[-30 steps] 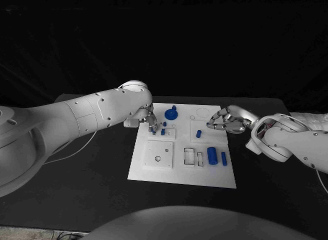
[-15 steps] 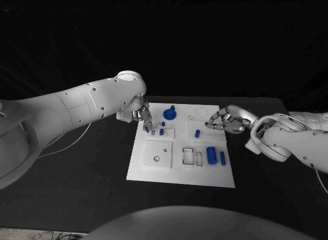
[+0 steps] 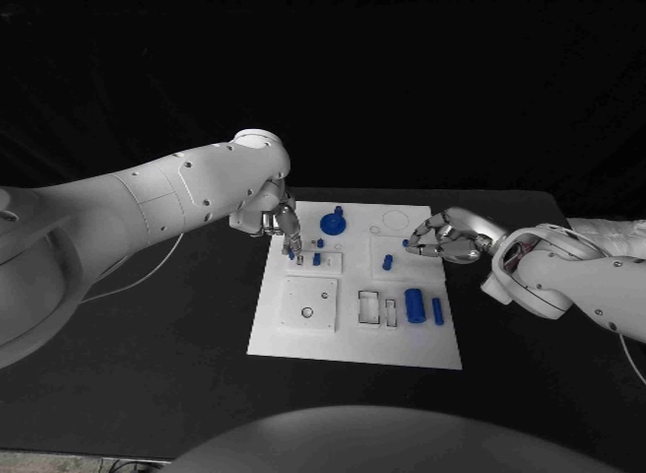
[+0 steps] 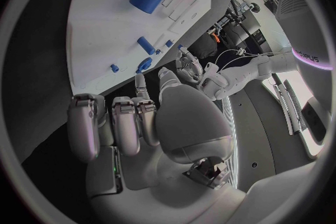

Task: Assemble the parts on the task board

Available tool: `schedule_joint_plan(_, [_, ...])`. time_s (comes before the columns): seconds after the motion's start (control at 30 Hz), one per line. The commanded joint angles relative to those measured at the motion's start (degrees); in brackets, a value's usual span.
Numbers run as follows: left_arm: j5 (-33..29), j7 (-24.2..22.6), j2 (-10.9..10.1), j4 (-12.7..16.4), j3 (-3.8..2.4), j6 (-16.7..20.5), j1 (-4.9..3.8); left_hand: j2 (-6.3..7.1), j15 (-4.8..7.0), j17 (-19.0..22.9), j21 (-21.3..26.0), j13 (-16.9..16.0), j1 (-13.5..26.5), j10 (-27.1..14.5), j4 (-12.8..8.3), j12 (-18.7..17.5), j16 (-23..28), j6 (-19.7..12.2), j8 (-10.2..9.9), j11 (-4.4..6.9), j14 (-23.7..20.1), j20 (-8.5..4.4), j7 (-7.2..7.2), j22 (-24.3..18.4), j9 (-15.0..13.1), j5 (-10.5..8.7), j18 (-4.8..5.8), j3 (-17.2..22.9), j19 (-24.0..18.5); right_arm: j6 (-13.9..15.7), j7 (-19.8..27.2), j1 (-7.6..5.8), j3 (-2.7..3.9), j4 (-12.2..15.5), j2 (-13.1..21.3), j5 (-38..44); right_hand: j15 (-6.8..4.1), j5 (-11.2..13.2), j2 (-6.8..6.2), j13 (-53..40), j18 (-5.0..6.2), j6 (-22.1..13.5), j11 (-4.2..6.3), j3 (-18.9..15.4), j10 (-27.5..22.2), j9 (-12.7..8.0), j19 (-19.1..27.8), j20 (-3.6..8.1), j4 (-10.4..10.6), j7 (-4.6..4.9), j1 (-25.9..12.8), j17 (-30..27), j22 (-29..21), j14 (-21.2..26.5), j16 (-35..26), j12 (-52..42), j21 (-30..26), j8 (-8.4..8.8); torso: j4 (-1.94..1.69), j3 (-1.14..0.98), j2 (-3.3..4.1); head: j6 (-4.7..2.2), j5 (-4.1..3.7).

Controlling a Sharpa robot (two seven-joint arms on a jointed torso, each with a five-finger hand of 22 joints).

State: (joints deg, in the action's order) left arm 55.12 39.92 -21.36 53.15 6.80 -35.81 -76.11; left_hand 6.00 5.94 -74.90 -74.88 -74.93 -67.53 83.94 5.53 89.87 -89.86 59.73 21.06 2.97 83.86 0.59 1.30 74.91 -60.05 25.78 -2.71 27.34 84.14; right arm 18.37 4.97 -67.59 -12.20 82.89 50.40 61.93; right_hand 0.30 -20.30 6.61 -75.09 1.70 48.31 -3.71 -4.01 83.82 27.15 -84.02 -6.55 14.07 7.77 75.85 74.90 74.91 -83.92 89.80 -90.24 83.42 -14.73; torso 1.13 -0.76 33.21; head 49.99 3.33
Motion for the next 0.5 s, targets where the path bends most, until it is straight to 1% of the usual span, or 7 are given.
schedule_joint_plan(0.03, [-0.6,6.3,0.2,0.0,-0.08,1.0,-0.10,-0.84,-0.47,-15.1,0.4,-15.1,-0.3,6.1,-5.7,0.1,-0.1,-0.4,0.2,-0.26,6.1,0.28,0.04,11.0,-0.1,-0.22,-0.40,6.0,-0.2,-0.5,0.1,0.11,-0.01,-0.1,-0.1,0.2,0.05,-0.2,-0.10,-14.9,0.32,0.2,-0.03,0.2,6.2,-0.1,-0.8,-0.09,0.3,-0.02,-0.1,15.1,12.4,-6.1,0.2,0.2,-0.2,0.38,0.10,-0.04,-0.01,0.01,-0.06])
schedule_joint_plan(0.2, [1.0,4.8,0.5,-0.4,-0.08,3.0,0.00,-0.95,-0.49,-15.1,0.5,-15.1,-0.3,6.1,-5.7,0.1,-0.1,-0.5,0.1,-0.27,6.1,0.31,0.12,10.9,-0.1,-0.11,-0.42,5.9,-0.3,-0.4,0.2,0.16,-0.01,-0.1,-0.2,0.2,0.06,-0.2,-0.10,-14.9,0.35,0.2,-0.03,0.2,6.2,-0.1,-0.7,-0.09,0.2,-0.02,0.0,15.1,12.4,-6.1,0.2,0.2,-0.3,0.39,0.10,0.06,0.05,0.01,-0.29])
schedule_joint_plan(0.23, [1.2,4.6,0.5,-0.4,-0.08,3.4,0.04,-0.96,-0.49,-15.1,0.5,-15.1,-0.3,6.1,-5.7,0.1,-0.1,-0.6,0.1,-0.27,6.1,0.32,0.12,10.9,-0.1,-0.11,-0.42,5.9,-0.3,-0.3,0.2,0.17,-0.01,-0.1,-0.2,0.2,0.06,-0.2,-0.10,-14.9,0.35,0.2,-0.03,0.2,6.2,-0.1,-0.7,-0.09,0.2,-0.02,0.0,15.1,12.4,-6.1,0.2,0.2,-0.3,0.39,0.04,0.04,0.01,0.01,-0.37])
schedule_joint_plan(0.3, [1.6,4.1,0.6,-0.6,-0.07,3.9,0.19,-0.99,-0.50,-15.1,0.6,-15.1,-0.3,6.1,-5.6,0.1,-0.1,-0.6,0.1,-0.27,6.1,0.32,0.15,10.9,-0.1,-0.12,-0.43,5.9,-0.3,-0.3,0.3,0.19,-0.01,-0.1,-0.1,0.2,0.06,-0.2,-0.10,-14.9,0.35,0.2,-0.03,0.2,6.2,-0.1,-0.7,-0.09,0.2,-0.02,0.0,15.1,12.4,-6.1,0.2,0.2,-0.3,0.39,0.05,0.05,0.00,0.01,-0.44])
schedule_joint_plan(0.4, [2.0,3.5,0.7,-0.6,-0.06,4.4,0.38,-1.12,-0.52,-15.1,0.7,-15.1,-0.3,6.1,-5.6,0.1,-0.1,-0.8,0.1,-0.31,6.1,0.35,0.19,10.9,-0.2,-0.34,-0.46,5.7,-0.4,-0.3,0.3,0.21,-0.01,0.0,-0.1,0.2,0.06,-0.2,-0.10,-14.9,0.35,0.2,-0.03,0.2,6.2,-0.1,-0.7,-0.09,0.2,-0.02,0.0,15.1,12.4,-6.1,0.2,0.2,-0.3,0.39,0.07,0.10,0.00,0.01,-0.38])
schedule_joint_plan(0.47, [2.1,3.0,0.8,-0.5,-0.06,4.8,0.53,-1.22,-0.54,-15.1,0.8,-15.1,-0.4,6.1,-5.6,0.1,-0.1,-0.9,0.0,-0.31,6.1,0.38,0.23,10.9,-0.1,-0.67,-0.48,5.6,-0.4,-0.3,0.3,0.23,-0.01,0.0,0.0,0.2,0.06,-0.2,-0.10,-14.9,0.35,0.2,-0.03,0.2,6.2,-0.1,-0.7,-0.09,0.2,-0.02,0.0,15.1,12.4,-6.1,0.2,0.2,-0.3,0.39,-0.03,0.01,-0.04,0.01,-0.37])
schedule_joint_plan(0.5, [2.2,2.9,0.8,-0.4,-0.06,5.0,0.58,-1.23,-0.54,-15.1,0.7,-15.1,-0.4,6.1,-5.6,0.1,-0.1,-0.9,0.0,-0.32,6.1,0.39,0.24,10.9,-0.1,-0.72,-0.48,5.6,-0.4,-0.3,0.3,0.24,-0.01,0.0,0.0,0.2,0.06,-0.2,-0.10,-14.9,0.35,0.2,-0.03,0.2,6.2,-0.1,-0.7,-0.09,0.2,-0.02,0.0,15.1,12.4,-6.1,0.2,0.2,-0.3,0.39,-0.05,0.01,-0.06,0.01,-0.38])
